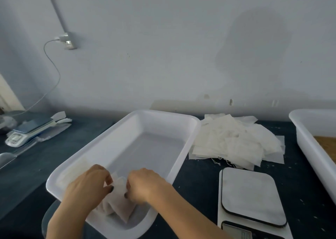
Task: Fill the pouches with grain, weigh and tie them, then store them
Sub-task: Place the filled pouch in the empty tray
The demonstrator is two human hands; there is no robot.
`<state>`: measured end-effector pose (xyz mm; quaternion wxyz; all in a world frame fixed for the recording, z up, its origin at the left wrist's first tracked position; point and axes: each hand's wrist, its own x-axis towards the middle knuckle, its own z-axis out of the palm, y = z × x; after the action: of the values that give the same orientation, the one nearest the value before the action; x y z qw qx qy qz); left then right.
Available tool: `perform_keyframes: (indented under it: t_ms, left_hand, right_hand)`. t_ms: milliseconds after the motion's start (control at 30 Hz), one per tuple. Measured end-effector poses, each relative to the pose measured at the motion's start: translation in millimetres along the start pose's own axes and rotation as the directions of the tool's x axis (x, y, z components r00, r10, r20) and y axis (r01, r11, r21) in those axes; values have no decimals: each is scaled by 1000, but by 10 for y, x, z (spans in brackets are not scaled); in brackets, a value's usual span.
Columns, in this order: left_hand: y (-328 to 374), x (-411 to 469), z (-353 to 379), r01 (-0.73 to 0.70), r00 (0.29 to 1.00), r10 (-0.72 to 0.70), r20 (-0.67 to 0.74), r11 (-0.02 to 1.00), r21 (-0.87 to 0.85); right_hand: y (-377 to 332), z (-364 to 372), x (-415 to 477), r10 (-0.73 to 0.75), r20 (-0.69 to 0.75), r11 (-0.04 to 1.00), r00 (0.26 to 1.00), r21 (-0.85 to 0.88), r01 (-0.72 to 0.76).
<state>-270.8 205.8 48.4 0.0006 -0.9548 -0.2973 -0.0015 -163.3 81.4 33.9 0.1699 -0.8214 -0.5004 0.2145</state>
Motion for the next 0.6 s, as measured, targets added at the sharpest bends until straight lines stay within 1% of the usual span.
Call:
perform_keyframes:
  t_ms: [67, 100, 200, 267, 367, 433, 467, 533, 600]
  left_hand:
    - [-25, 84, 22, 0, 999, 0, 36, 1000, 2]
    - [-40, 132, 51, -1, 999, 0, 38, 1000, 13]
    - [-116, 226, 129, 59, 997, -60, 43, 998, 14]
    - [-292, 278, 239, 100, 994, -101, 52, 995, 18]
    - [-680, 415, 446, 141, 986, -153, 69, 977, 158]
    - [-887, 494, 565, 147, 983, -169, 76, 960, 239]
    - [-972, 534, 628, 141, 982, -167, 88, 957, 252]
    - [-1044, 531, 698, 98, 986, -124, 109, 971, 218]
    - [-933, 426, 625, 91, 992, -104, 70, 982, 166]
  right_hand:
    - [-18, -23, -20, -22, 99, 999, 995, -42, 26]
    - [-27, -40, -30, -29, 125, 998, 992, -56, 36]
    - [-48, -83, -62, -53, 139, 997, 989, -55, 61]
    - [-61, -98, -101, -71, 107, 995, 992, -62, 77]
    - [-85, -77, -144, -124, -31, 990, 992, -69, 122]
    - [-99, -73, -190, -163, -134, 987, 978, -29, 160]
    - [-92, -88, -226, -180, -174, 983, 968, 9, 184]
    - [-34, -146, -340, -203, -267, 966, 942, 99, 237]
    - [128, -206, -495, -191, -386, 944, 902, 178, 276]
